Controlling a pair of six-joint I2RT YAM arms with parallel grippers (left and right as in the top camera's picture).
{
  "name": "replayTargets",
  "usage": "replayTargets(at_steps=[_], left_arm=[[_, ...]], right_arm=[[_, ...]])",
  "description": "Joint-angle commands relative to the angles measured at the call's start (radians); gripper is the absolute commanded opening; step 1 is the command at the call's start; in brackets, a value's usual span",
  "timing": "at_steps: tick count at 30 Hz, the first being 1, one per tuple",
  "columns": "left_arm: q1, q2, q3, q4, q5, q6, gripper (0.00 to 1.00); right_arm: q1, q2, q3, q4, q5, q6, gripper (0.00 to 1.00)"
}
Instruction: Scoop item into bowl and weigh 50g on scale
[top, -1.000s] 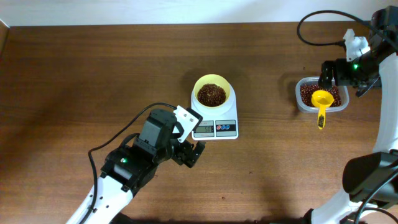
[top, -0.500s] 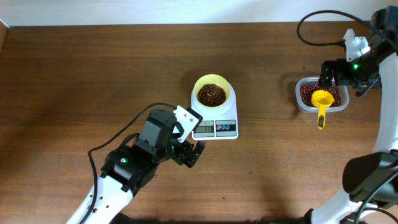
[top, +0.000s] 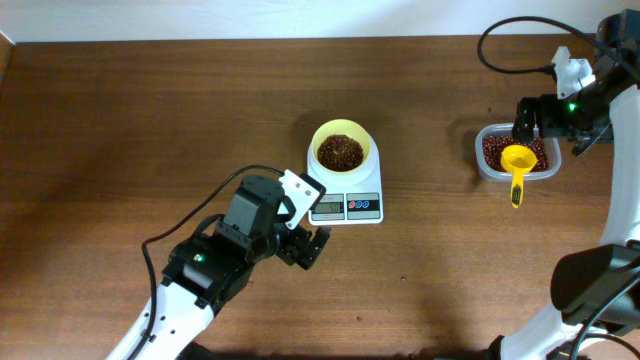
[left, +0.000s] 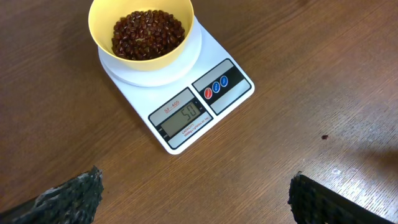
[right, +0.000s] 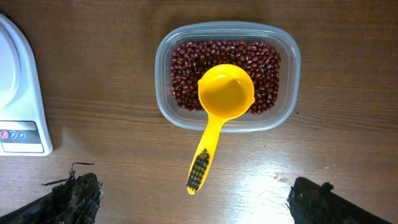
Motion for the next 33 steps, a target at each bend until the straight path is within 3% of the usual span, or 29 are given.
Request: replayTargets(at_steps=[1,19,23,30,33], left_arm=[[-0.002,-0.002,-0.006,0.002,0.017,-0.01,0.99],[-0.002,0.0,-0.006,0.002,0.018,-0.01,0.99],[-0.002,0.041,-0.006,0.025,0.018,-0.138,0.99],[-0.034,0.28,-0.006,0.26,-0.007,-0.268,0.99],[-0.117,0.41,-0.006,0.336,-0.212,-0.448,0.99]], right_arm=[[-0.003,-0.013,0.019,-0.003,0.013,-0.003,0.99],[-0.003,-0.013,0.019,-0.003,0.013,-0.003,0.99],[-0.003,-0.013,0.019,-0.003,0.013,-0.003,0.99],[-0.003,-0.013,0.019,-0.003,0.013,-0.003,0.99],[-0.003,-0.013,0.019,-0.003,0.013,-0.003,0.99]])
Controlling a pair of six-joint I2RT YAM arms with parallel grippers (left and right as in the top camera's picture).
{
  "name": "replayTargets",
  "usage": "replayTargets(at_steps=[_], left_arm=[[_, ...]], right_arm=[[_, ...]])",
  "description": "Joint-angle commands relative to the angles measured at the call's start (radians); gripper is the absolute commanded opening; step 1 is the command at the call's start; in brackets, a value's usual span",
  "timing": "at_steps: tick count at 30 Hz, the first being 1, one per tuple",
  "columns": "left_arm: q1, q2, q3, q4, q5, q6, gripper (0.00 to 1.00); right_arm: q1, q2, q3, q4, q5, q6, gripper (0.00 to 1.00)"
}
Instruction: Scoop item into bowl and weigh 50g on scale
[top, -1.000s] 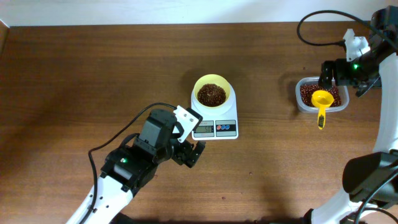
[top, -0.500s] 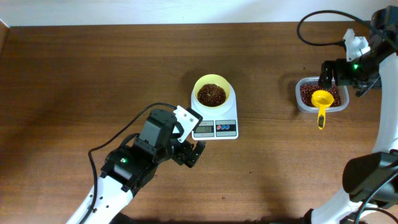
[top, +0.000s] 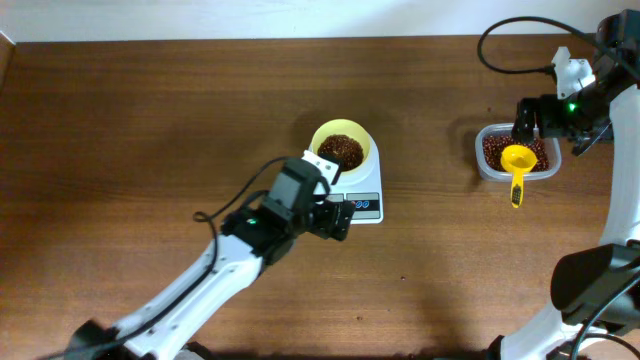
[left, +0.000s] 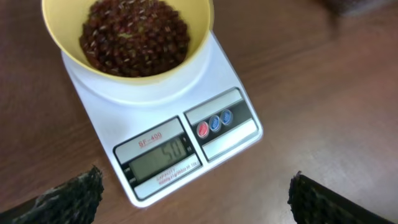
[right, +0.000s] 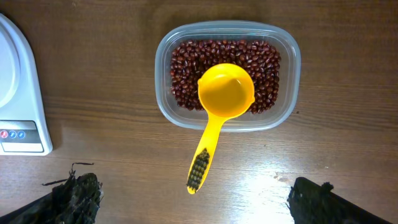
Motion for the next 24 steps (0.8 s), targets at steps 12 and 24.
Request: replayTargets(at_steps=[12,24], left_arm=[[-0.15,0.13,0.005,-0.032,-0.396,-0.332,0.99],[-0.22,0.134,0.008,-0.08,-0.436,-0.439,0.99]], right_arm=[[-0.003,-0.013,0.019,0.0,0.012,-0.002,0.99],[-0.003,-0.013,0.019,0.0,0.012,-0.002,0.99]])
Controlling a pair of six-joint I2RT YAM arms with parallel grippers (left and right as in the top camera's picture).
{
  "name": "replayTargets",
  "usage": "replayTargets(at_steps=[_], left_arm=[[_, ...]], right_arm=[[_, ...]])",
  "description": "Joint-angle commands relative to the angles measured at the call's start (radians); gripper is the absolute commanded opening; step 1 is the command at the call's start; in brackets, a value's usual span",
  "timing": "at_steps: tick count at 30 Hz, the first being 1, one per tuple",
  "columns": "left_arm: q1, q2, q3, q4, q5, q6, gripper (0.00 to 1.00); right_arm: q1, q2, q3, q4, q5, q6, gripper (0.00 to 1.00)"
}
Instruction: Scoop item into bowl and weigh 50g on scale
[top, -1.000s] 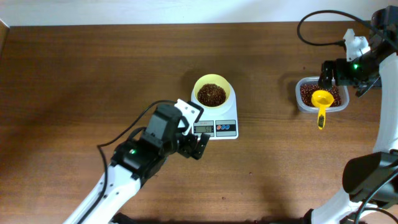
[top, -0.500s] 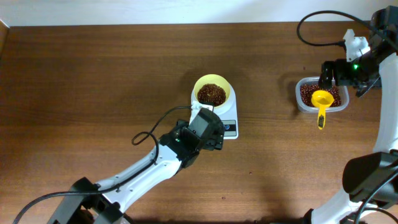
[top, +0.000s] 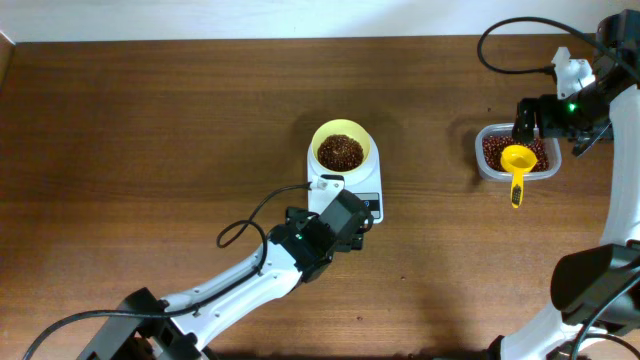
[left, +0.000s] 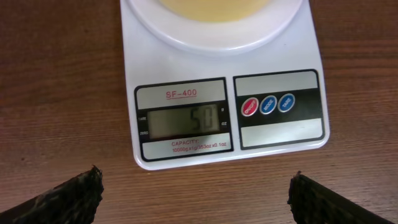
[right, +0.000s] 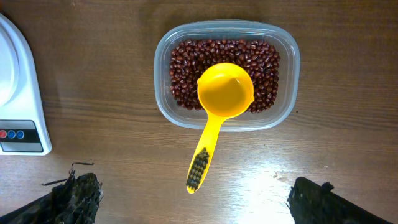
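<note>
A yellow bowl of dark red beans sits on the white scale. In the left wrist view the scale fills the top, its display reading 50. My left gripper hangs open just in front of the scale's display end, nothing between its fingers. The yellow scoop rests empty with its cup on the beans in the clear tub, handle pointing toward the camera. My right gripper is open above the tub, holding nothing.
A black cable loops off the left arm over the wood table. Another cable arcs at the back right. A single loose bean lies in front of the scale.
My left gripper has moved in closer over the scale's front, so the display now fills its view and the bowl is nearly out of frame. The right arm and scoop have not moved.
At first my left gripper hung open to the front left of the scale, the display reading 50. Then it was nearer, over the scale's front left corner. Now it sits right over the display end. The scoop lay on the tub throughout.
</note>
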Motion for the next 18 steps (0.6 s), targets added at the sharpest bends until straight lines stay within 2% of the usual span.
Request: replayTargets(at_steps=[1,18], left_arm=[[-0.004,0.011,0.008,-0.018,-0.03,-0.04,0.99],[-0.004,0.011,0.008,-0.019,-0.035,-0.04,0.99]], right_arm=[[-0.003,-0.013,0.019,0.0,0.01,-0.003,0.99],[-0.003,-0.013,0.019,0.0,0.01,-0.003,0.99]])
